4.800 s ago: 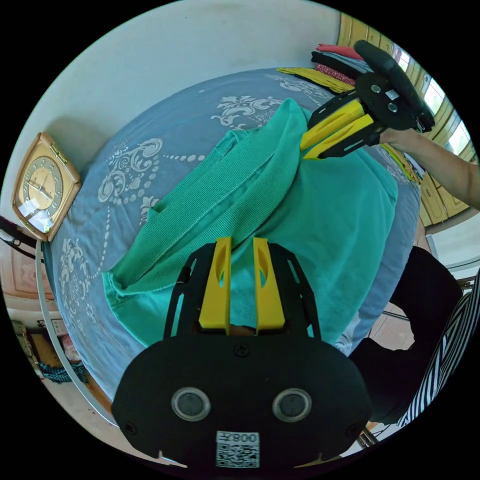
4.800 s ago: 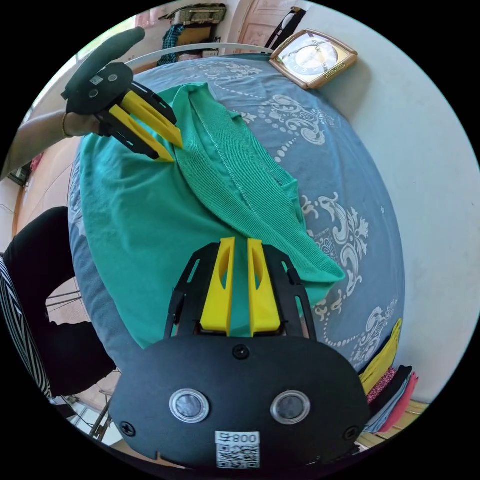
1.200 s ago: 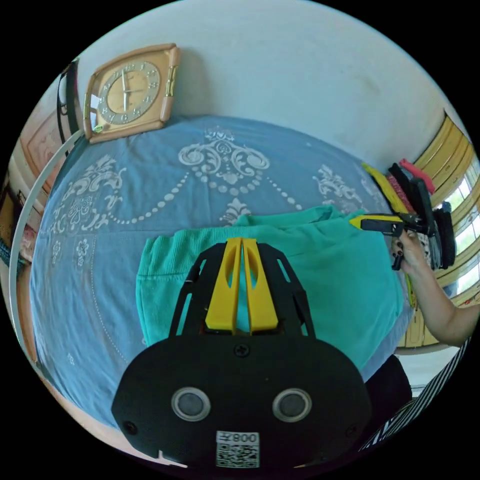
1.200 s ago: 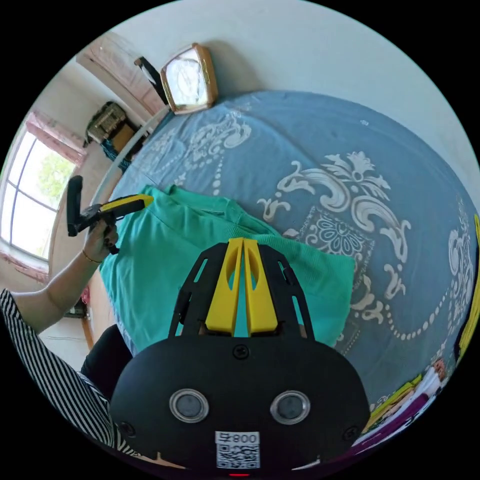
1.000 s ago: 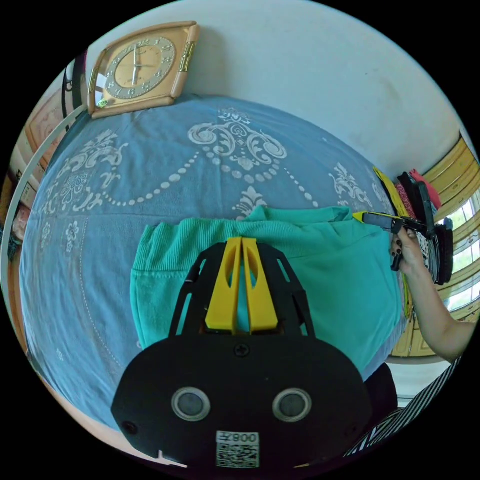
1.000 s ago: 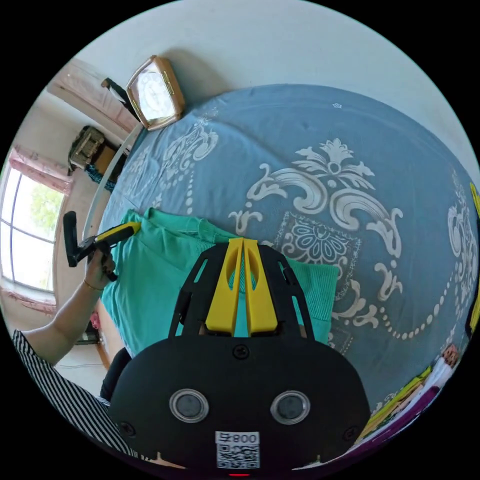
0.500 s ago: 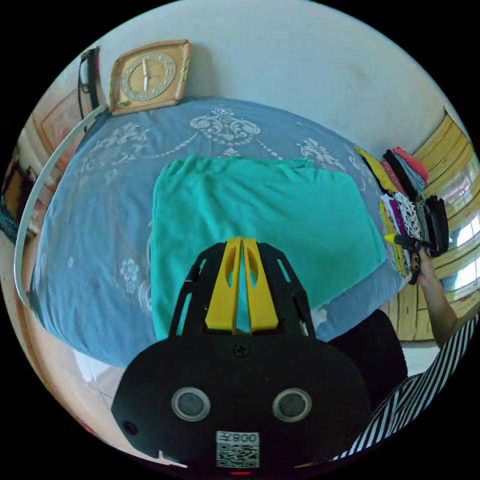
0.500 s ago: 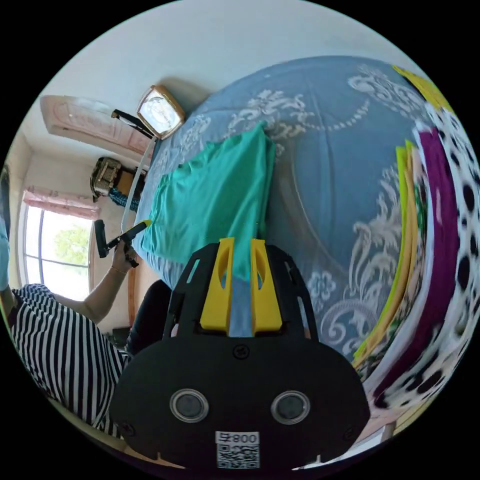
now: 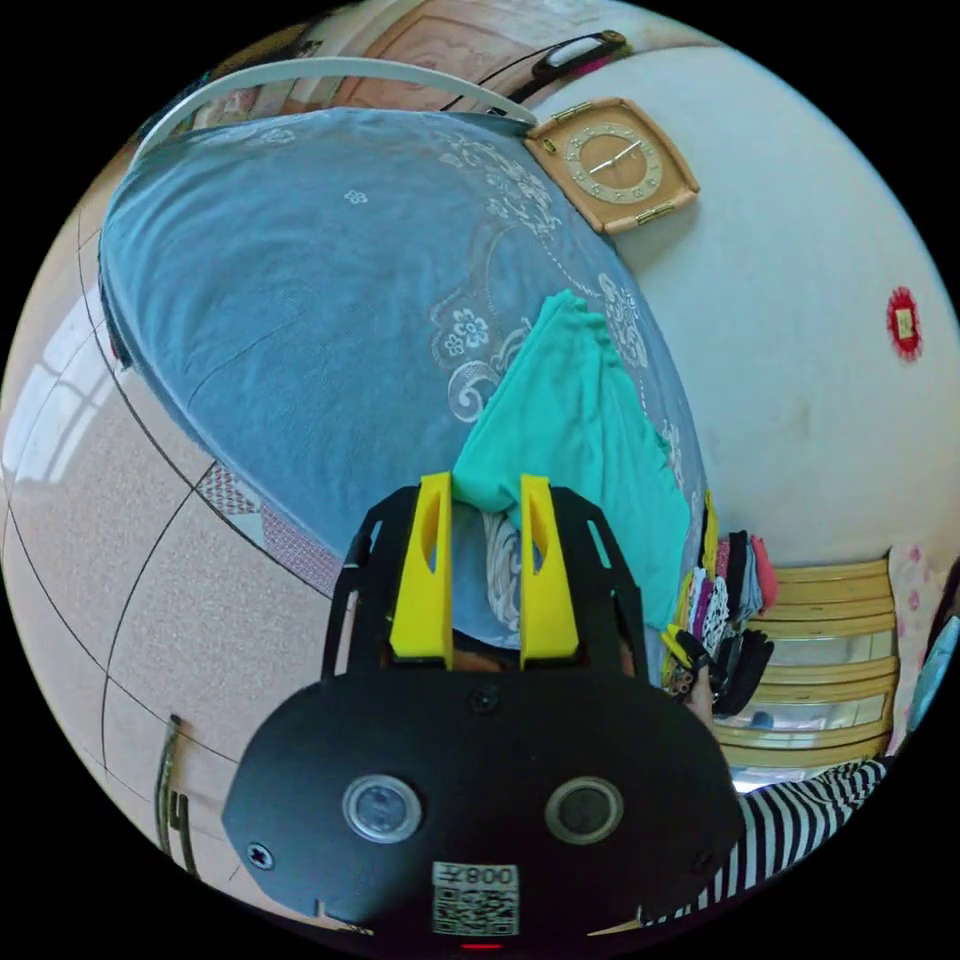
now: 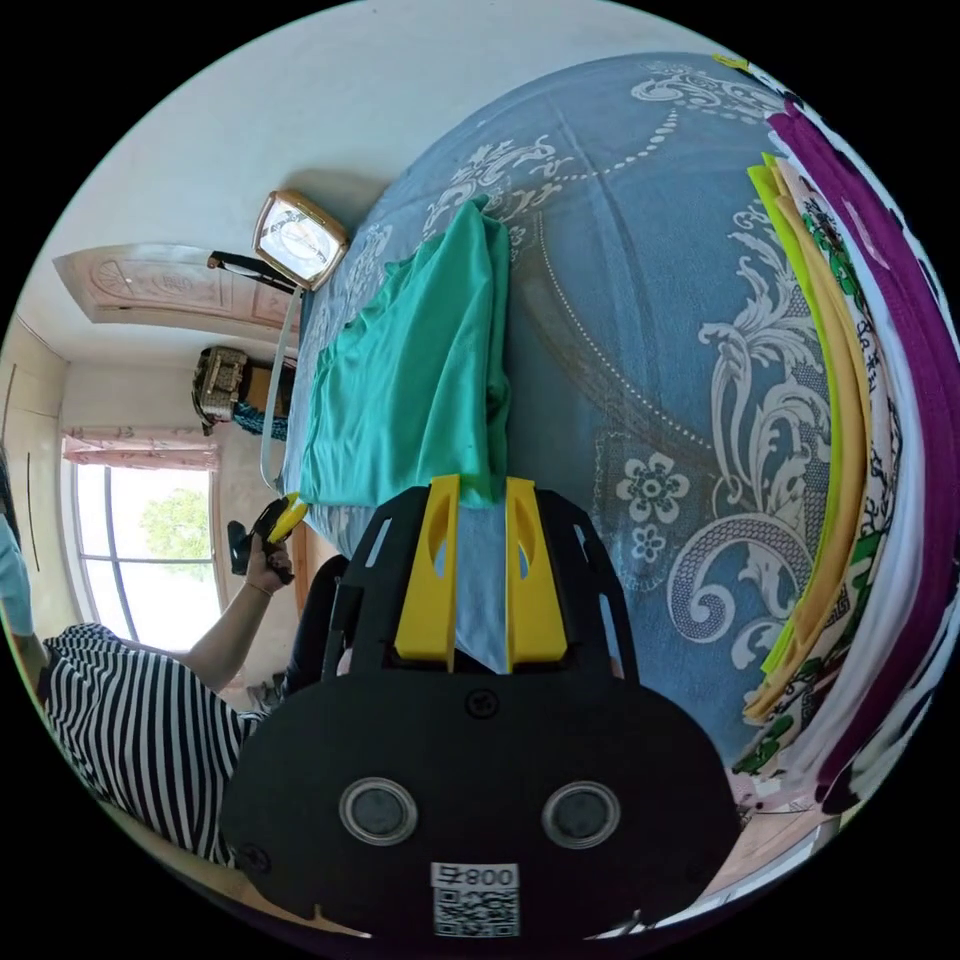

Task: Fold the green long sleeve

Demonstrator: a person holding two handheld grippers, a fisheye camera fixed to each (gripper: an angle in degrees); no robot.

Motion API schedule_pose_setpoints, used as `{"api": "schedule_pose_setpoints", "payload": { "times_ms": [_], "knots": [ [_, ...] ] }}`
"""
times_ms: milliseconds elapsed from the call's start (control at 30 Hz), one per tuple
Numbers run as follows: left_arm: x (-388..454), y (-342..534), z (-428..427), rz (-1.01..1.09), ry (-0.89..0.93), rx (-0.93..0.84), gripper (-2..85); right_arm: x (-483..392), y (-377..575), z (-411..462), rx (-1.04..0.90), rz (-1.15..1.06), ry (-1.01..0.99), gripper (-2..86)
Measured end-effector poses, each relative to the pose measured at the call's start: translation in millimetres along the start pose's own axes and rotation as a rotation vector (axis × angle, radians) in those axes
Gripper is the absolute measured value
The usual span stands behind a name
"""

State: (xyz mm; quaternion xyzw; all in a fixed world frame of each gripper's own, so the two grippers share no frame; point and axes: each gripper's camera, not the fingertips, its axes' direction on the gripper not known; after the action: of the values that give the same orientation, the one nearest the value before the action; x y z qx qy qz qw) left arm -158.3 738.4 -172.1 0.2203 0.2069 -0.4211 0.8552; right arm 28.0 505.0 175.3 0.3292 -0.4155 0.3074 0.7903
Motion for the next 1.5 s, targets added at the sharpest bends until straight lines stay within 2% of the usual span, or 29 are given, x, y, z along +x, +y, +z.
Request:
{"api": "schedule_pose_setpoints", "payload": {
  "times_ms": [167, 267, 333, 467, 667, 833, 967, 1067, 1167, 1267, 1333, 1433, 1500],
  "knots": [
    [-33.9, 19.4, -19.6, -0.151, 0.093, 0.092, 9.8, 0.9, 3.5, 3.9, -0.009, 0.018, -0.021, 7.1],
    [-44.1, 33.2, -6.5, -0.163, 0.176, 0.035, 9.3, 0.1, 8.0, 2.9, -0.004, 0.022, -0.03, 6.8],
    [-49.6, 36.3, -2.9, -0.19, 0.199, 0.061, 8.8, -1.2, 9.0, 2.6, -0.01, 0.019, -0.033, 6.4],
    [-53.0, 30.5, 13.5, -0.18, 0.289, 0.016, 5.4, -5.4, 7.3, 3.5, -0.041, 0.018, -0.017, 4.3],
    [-33.1, 35.9, -0.1, -0.099, 0.309, 0.031, 1.4, -21.2, 16.1, -29.3, -0.026, -0.038, -0.048, 2.1],
    [-17.6, 45.7, 1.2, -0.002, 0.256, 0.025, 0.8, -12.3, 19.0, -45.3, -0.05, -0.05, -0.111, 1.6],
    [-26.1, 73.4, 51.0, -0.061, 0.136, -0.057, 0.7, 20.4, 16.1, -13.9, -0.128, 0.069, -0.152, 1.6],
    [-20.5, 104.7, 62.9, -0.084, 0.162, -0.004, 1.0, 34.8, 25.6, -17.4, -0.082, 0.092, -0.266, 1.7],
    [-6.2, 137.0, 68.2, -0.068, 0.065, 0.016, 1.4, 43.2, 34.8, -25.2, -0.043, 0.095, -0.271, 1.8],
    [21.5, 173.3, 78.6, 0.012, 0.065, 0.048, 2.0, 44.4, 38.4, -23.8, -0.028, 0.078, -0.289, 1.5],
    [51.2, 194.6, 98.7, 0.092, 0.073, 0.01, 2.5, 43.6, 37.8, -18.2, -0.051, 0.079, -0.268, 1.1],
    [126.5, 231.5, 153.8, 0.305, 0.127, -0.112, 3.3, 36.3, 37.5, -23.1, -0.044, 0.059, -0.273, 0.6],
    [202.2, 268.8, 209.7, 0.528, 0.177, -0.239, 4.2, 26.9, 38.5, -33.6, -0.026, 0.039, -0.267, 0.5]
  ]
}}
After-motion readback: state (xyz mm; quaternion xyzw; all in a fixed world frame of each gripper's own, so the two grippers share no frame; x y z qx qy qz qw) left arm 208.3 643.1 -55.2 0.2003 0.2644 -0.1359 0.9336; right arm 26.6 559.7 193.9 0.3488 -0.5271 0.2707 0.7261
